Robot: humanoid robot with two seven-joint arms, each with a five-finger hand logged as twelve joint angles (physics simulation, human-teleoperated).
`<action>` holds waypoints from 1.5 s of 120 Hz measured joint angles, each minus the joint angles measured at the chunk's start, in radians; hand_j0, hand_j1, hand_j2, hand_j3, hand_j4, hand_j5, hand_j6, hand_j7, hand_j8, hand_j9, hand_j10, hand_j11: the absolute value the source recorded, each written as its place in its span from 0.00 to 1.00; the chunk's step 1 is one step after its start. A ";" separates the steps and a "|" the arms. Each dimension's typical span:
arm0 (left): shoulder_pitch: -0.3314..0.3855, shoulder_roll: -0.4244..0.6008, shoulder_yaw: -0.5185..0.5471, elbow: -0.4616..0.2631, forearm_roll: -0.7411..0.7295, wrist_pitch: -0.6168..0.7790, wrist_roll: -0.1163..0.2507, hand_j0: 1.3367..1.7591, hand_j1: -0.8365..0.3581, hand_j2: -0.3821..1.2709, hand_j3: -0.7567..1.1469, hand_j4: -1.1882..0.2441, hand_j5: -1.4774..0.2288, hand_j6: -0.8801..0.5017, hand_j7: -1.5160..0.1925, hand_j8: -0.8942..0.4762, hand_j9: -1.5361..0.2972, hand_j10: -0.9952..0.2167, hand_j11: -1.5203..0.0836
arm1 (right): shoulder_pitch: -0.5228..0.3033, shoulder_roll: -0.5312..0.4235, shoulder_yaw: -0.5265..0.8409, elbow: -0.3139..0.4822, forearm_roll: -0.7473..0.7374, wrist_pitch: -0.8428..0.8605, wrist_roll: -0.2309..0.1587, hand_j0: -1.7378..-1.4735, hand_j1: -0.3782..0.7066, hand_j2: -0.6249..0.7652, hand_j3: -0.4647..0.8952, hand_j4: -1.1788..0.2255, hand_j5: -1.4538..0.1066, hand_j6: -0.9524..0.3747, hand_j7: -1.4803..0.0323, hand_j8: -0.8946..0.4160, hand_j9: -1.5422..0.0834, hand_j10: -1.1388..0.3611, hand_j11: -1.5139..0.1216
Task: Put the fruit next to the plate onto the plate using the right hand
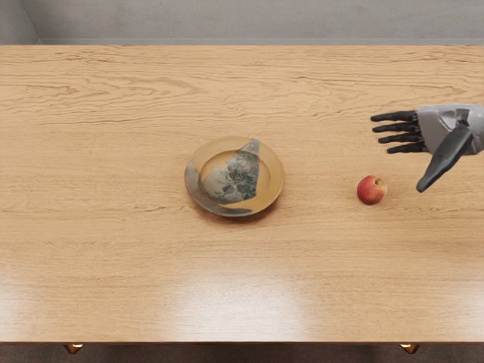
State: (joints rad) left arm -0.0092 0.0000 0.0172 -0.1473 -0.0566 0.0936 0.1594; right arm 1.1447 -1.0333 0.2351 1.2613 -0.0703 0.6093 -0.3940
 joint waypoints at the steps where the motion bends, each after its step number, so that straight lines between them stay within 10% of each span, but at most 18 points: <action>1: 0.000 0.000 0.000 0.000 0.000 0.000 0.000 0.76 0.99 0.23 0.40 0.83 0.86 0.63 0.88 0.65 0.83 0.82 0.94 | 0.000 -0.001 0.000 0.000 0.000 0.000 0.000 0.30 0.03 0.45 0.34 0.84 0.93 0.72 0.98 0.68 0.95 0.76 0.93; 19: 0.000 0.000 0.000 0.000 0.000 0.000 0.000 0.76 0.99 0.23 0.40 0.83 0.86 0.63 0.88 0.65 0.83 0.82 0.94 | -0.004 0.006 0.022 -0.010 -0.016 0.002 -0.076 0.30 0.03 0.45 0.34 0.84 0.93 0.72 0.98 0.68 0.95 0.76 0.93; 51: 0.000 0.000 0.000 0.000 0.000 0.000 0.000 0.76 0.99 0.23 0.40 0.83 0.86 0.63 0.88 0.65 0.83 0.82 0.94 | -0.046 0.051 0.102 0.254 -0.724 -0.334 -0.123 0.30 0.03 0.45 0.34 0.84 0.93 0.71 0.98 0.68 0.95 0.76 0.93; 108: 0.000 0.000 0.000 0.000 0.000 0.000 0.000 0.76 0.99 0.23 0.40 0.83 0.86 0.63 0.88 0.65 0.83 0.82 0.94 | -0.287 0.129 0.081 0.353 -0.687 -0.831 -0.026 0.30 0.08 0.44 0.34 0.80 0.89 0.68 0.94 0.64 0.91 0.73 0.89; 180: 0.000 0.000 0.000 0.000 0.000 0.000 0.000 0.76 0.99 0.23 0.40 0.83 0.86 0.63 0.88 0.65 0.83 0.82 0.94 | -0.330 0.244 0.064 0.257 -0.749 -0.888 -0.020 0.30 0.28 0.42 0.34 0.67 0.74 0.54 0.78 0.50 0.76 0.60 0.74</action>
State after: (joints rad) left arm -0.0092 0.0000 0.0175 -0.1473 -0.0567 0.0936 0.1595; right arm 0.8147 -0.7890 0.2992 1.5183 -0.8195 -0.2791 -0.4142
